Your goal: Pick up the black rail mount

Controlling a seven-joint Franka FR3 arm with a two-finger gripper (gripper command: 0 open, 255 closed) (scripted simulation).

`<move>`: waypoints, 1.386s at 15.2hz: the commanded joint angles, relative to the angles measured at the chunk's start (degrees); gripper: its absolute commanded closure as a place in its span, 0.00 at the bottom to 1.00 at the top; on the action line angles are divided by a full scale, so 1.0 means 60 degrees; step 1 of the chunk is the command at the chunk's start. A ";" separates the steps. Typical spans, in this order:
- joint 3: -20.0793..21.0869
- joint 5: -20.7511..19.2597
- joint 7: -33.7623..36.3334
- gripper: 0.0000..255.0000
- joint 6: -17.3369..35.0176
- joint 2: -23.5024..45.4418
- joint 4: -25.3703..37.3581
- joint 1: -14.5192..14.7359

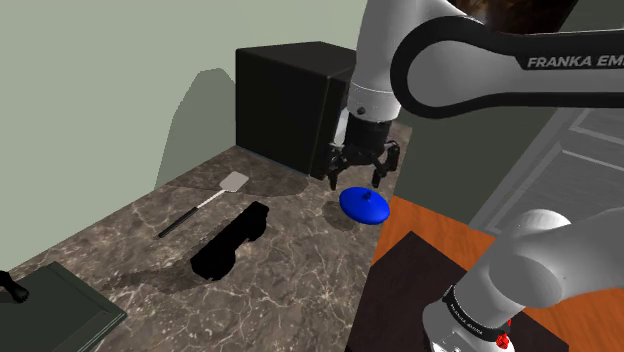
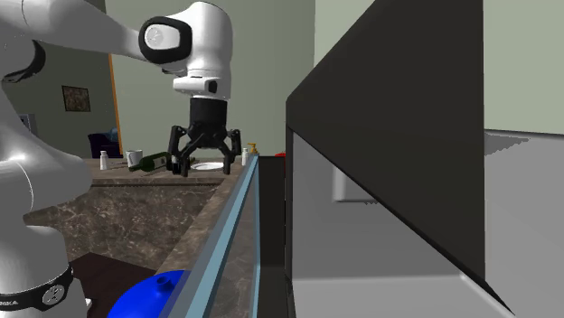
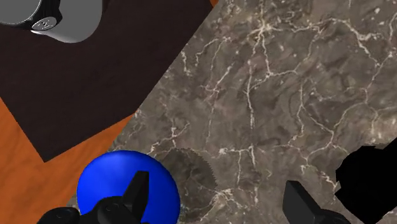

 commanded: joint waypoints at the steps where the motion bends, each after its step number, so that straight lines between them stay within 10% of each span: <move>1: 0.0501 0.0154 0.0804 0.00 0.0523 0.0624 0.0159 -0.0180; 7: 0.2013 0.0065 0.3301 0.00 0.1835 0.2650 0.0987 -0.0797; 13: 0.3347 -0.1368 0.6342 0.00 0.2969 0.5387 0.2285 -0.1399; 21: 0.3080 -0.3988 0.9856 0.00 0.3523 0.8848 0.4291 -0.0462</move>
